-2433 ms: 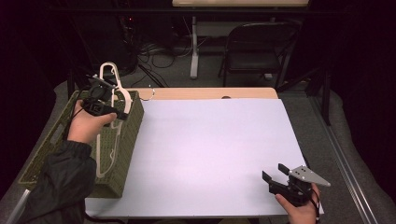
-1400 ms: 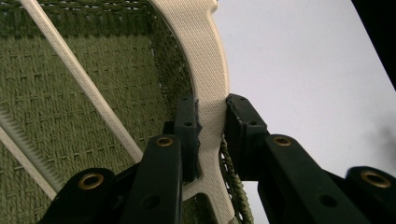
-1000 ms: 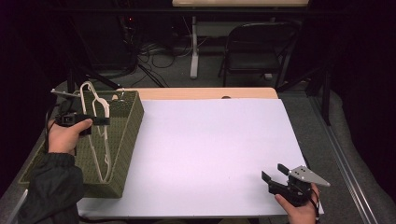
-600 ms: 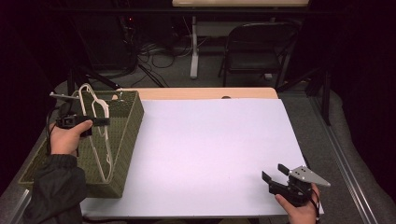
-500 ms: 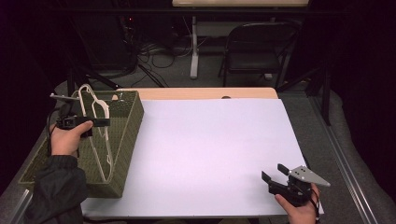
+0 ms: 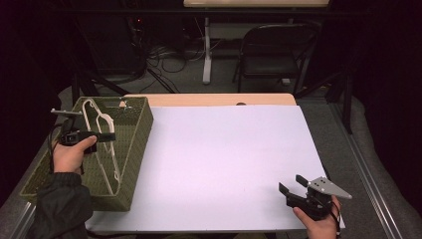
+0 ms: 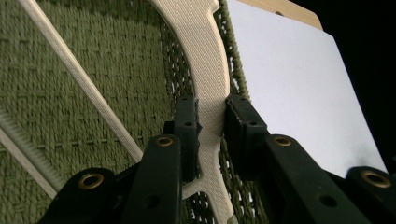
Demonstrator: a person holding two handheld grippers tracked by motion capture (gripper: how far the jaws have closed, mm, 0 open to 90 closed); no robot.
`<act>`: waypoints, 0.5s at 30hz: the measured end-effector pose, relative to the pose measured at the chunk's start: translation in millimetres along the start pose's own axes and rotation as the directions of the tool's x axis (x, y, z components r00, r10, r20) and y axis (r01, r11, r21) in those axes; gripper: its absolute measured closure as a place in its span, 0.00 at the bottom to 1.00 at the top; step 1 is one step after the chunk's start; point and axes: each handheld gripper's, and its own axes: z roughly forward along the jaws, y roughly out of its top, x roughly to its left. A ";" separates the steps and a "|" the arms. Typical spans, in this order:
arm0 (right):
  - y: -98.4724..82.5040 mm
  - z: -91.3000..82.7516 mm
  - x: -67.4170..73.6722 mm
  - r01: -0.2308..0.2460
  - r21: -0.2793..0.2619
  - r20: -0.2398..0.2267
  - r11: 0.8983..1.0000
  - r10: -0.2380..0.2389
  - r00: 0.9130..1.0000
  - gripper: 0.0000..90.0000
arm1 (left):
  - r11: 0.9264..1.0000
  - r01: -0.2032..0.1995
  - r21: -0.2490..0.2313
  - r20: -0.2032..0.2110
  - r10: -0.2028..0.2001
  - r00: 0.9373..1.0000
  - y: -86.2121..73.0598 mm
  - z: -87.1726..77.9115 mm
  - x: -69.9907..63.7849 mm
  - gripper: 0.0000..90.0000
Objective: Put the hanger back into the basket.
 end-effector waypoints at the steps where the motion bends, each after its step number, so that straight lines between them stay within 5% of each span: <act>1: -0.1 0.2 0.0 -0.002 -0.001 0.003 1.000 0.002 1.000 0.32 | 1.000 -0.001 0.002 0.004 0.001 1.000 -1.5 0.9 2.1 0.84; 5: -0.7 1.8 -0.7 -0.002 -0.003 0.003 1.000 0.002 1.000 0.32 | 1.000 -0.008 0.025 0.005 0.008 1.000 -5.7 5.9 5.9 0.84; 8: -0.8 2.9 -0.8 -0.005 -0.006 0.003 1.000 0.005 1.000 0.32 | 1.000 0.013 0.014 0.049 -0.014 0.999 -10.2 7.8 11.4 0.84; 15: -1.1 0.8 -0.6 -0.001 -0.003 0.002 1.000 0.001 1.000 0.32 | 0.999 0.038 -0.004 0.036 -0.038 0.999 -15.4 8.9 21.0 0.83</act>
